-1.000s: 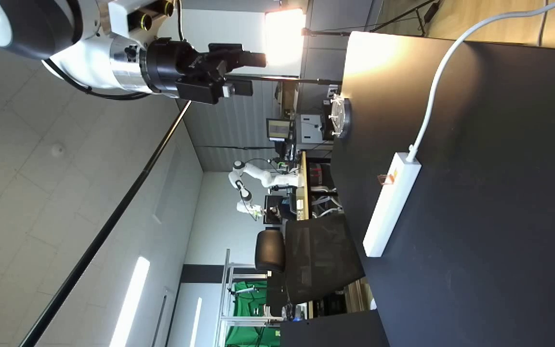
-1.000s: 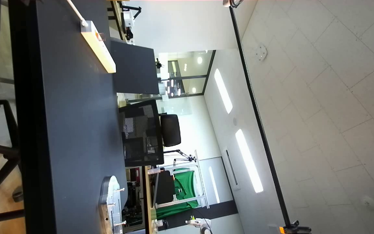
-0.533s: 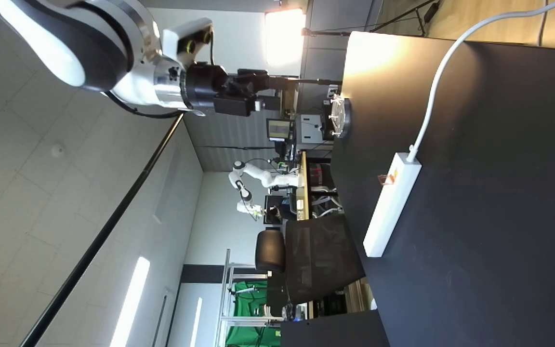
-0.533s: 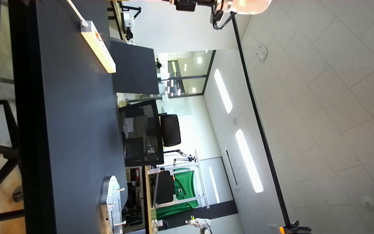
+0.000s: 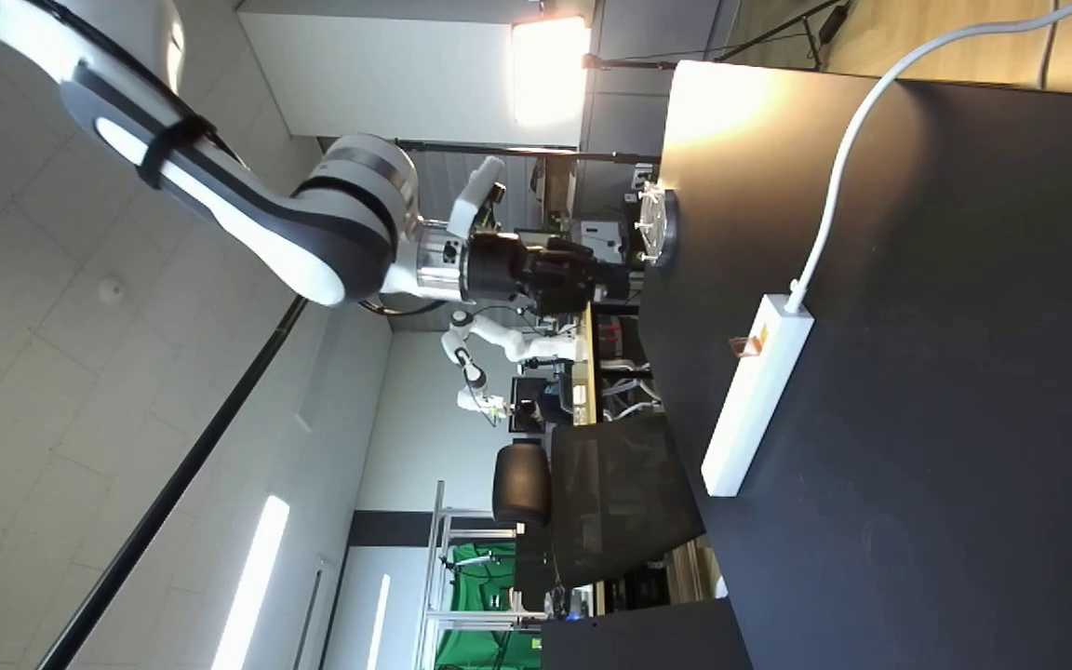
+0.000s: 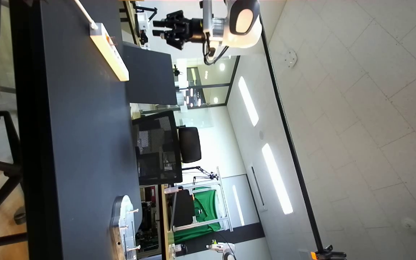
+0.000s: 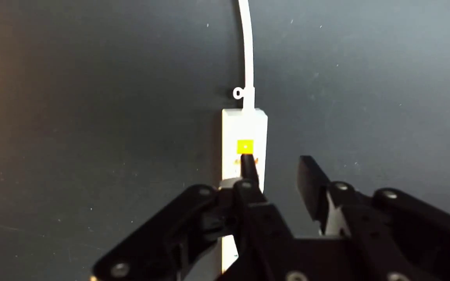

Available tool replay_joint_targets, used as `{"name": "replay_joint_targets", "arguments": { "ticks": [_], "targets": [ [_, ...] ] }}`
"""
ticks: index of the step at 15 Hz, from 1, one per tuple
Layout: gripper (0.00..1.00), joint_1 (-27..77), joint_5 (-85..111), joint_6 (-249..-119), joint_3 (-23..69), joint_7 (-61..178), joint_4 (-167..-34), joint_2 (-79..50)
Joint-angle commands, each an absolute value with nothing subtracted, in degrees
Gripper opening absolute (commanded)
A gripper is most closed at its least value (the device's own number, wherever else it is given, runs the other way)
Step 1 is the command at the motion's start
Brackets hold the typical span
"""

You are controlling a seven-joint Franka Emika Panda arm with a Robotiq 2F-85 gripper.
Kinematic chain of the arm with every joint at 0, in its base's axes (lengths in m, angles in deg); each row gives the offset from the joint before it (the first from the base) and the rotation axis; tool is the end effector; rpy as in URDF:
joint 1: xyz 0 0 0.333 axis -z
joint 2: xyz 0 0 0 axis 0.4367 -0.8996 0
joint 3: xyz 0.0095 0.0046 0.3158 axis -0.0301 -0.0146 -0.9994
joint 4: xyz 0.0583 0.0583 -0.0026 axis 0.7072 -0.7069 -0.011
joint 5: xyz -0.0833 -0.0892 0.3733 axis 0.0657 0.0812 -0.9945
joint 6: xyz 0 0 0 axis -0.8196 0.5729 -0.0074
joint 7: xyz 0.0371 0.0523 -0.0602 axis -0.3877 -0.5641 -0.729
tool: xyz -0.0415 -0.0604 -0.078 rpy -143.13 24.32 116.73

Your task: Turn on the adapter

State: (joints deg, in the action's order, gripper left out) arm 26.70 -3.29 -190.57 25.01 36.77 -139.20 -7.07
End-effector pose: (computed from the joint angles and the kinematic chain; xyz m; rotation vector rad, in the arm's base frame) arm 0.5252 -0.0622 0.2838 -3.0163 0.0036 -0.0688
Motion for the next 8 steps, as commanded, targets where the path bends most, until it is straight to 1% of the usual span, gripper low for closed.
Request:
{"name": "replay_joint_targets", "arguments": {
  "ticks": [1,2,3,6,7,8],
  "targets": [
    [0.05,28.3,-2.4,-196.3,22.6,39.6,-132.6,-14.9],
    [0.01,28.5,-2.0,-197.9,22.2,40.2,-131.8,-16.3],
    [0.0,28.6,-1.4,-199.2,22.0,40.8,-131.1,-17.4],
    [0.0,28.3,1.7,-198.5,22.4,44.3,-129.4,-19.6],
    [0.01,29.7,0.3,-199.7,20.8,41.0,-131.7,-18.3],
    [0.01,29.6,1.2,-199.7,20.9,42.1,-131.2,-18.8]
  ]
}}
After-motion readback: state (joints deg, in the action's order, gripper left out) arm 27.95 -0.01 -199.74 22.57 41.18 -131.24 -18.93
